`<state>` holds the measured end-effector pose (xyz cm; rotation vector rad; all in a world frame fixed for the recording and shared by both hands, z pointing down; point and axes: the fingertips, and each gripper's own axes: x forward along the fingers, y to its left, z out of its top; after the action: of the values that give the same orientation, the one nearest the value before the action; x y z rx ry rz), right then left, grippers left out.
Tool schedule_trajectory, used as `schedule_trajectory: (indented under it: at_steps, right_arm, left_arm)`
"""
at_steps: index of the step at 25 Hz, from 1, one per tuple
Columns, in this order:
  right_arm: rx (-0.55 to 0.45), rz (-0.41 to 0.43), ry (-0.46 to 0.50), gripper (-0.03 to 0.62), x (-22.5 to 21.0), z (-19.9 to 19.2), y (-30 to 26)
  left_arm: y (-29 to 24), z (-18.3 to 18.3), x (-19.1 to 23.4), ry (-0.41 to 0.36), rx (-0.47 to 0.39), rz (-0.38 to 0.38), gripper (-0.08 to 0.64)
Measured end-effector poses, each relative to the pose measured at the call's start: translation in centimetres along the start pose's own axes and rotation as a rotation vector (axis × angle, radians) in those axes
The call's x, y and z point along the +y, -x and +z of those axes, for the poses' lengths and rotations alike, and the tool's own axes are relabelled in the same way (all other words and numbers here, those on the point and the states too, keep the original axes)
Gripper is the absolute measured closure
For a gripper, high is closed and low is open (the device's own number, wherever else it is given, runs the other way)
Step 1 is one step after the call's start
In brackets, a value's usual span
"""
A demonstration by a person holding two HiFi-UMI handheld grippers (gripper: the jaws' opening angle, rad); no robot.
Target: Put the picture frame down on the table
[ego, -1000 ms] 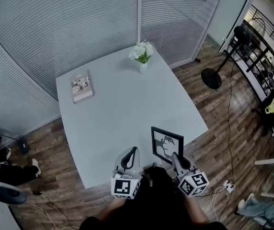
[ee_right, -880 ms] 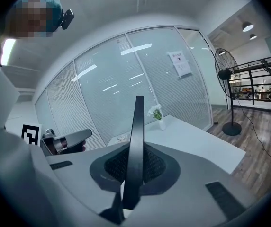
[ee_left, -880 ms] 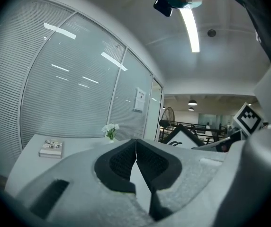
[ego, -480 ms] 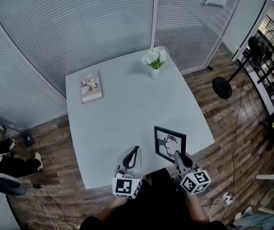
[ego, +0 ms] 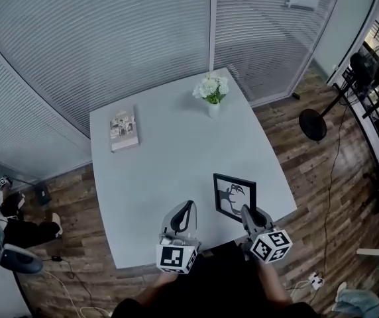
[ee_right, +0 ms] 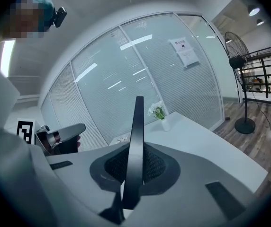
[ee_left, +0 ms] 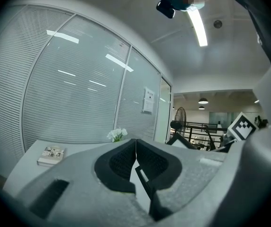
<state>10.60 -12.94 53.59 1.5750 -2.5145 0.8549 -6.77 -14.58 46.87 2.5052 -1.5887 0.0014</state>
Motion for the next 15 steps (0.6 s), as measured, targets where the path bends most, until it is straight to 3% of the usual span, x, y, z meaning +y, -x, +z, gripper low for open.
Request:
schedule_trajectory:
  at_steps: [15]
  right_arm:
    - [0.126, 0.039, -0.054, 0.560, -6.1, -0.8, -7.8]
  left_arm:
    - [-6.1, -0.5, 0.4, -0.023, 0.062, 0.021, 0.543]
